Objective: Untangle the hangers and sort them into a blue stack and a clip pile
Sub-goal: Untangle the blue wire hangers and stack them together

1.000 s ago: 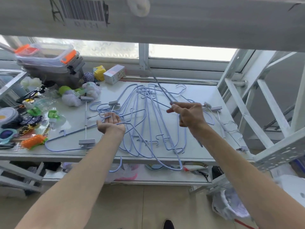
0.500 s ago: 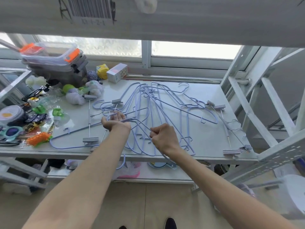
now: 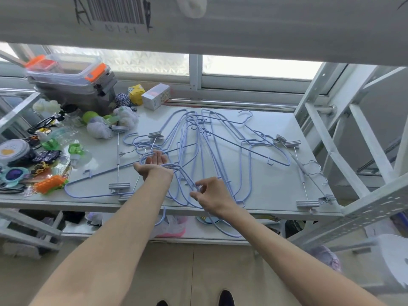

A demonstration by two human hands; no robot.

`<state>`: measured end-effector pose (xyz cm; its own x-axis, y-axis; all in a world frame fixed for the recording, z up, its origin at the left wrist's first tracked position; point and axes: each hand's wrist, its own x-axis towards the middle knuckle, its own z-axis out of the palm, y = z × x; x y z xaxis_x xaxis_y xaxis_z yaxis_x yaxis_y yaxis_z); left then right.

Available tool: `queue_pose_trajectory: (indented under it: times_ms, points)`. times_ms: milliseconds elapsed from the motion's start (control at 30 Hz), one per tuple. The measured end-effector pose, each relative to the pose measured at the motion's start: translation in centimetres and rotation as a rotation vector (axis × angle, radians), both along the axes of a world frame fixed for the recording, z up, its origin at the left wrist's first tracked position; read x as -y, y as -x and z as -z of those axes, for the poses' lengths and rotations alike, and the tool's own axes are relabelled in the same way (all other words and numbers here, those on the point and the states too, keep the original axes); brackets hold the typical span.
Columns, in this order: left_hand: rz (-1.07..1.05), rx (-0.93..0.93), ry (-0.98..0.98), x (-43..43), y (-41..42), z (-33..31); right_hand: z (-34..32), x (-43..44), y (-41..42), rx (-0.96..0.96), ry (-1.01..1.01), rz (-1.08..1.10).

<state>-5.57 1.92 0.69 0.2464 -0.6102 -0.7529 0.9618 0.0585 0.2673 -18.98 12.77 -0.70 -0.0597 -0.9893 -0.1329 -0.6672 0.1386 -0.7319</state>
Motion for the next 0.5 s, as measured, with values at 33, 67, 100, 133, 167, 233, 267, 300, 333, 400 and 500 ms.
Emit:
queue_pose_trajectory:
  times_ms: [33, 67, 100, 133, 167, 233, 267, 300, 333, 400, 500]
  points:
    - [-0.002, 0.006, -0.004, 0.1, -0.1, 0.2, 0.0, 0.0, -0.1, -0.019, 0.002, -0.014]
    - [-0.004, 0.014, -0.007, 0.2, -0.1, 0.4, 0.0, 0.0, -0.3, -0.038, 0.007, -0.021]
    - [-0.003, 0.021, -0.004, 0.2, -0.1, 0.4, 0.0, 0.0, -0.4, -0.059, 0.02, -0.032]
    - [0.002, 0.026, 0.007, 0.2, -0.1, 0.4, -0.2, 0.0, -0.6, -0.081, 0.035, -0.043]
    - [0.011, 0.032, 0.031, 0.1, -0.1, 0.4, -0.3, 0.0, -0.7, -0.104, 0.049, -0.054]
    - [0.054, 0.076, 0.083, 0.1, -0.1, 0.0, -0.4, 0.0, -1.2, -0.141, 0.071, -0.073]
    - [0.082, 0.112, 0.098, 0.1, -0.1, -0.3, -0.3, 0.1, -1.4, -0.154, 0.078, -0.079]
    - [0.106, 0.149, 0.101, 0.1, 0.0, -0.6, -0.2, 0.1, -1.6, -0.166, 0.086, -0.084]
    - [0.115, 0.178, 0.099, 0.3, 0.0, -0.7, 0.0, 0.2, -1.8, -0.175, 0.088, -0.087]
    - [0.101, 0.189, 0.105, 0.5, 0.0, -0.8, 0.1, 0.3, -2.0, -0.183, 0.096, -0.105]
    - [0.081, 0.164, 0.104, 1.0, -0.3, -0.3, -0.1, 0.3, -1.9, -0.163, 0.103, -0.139]
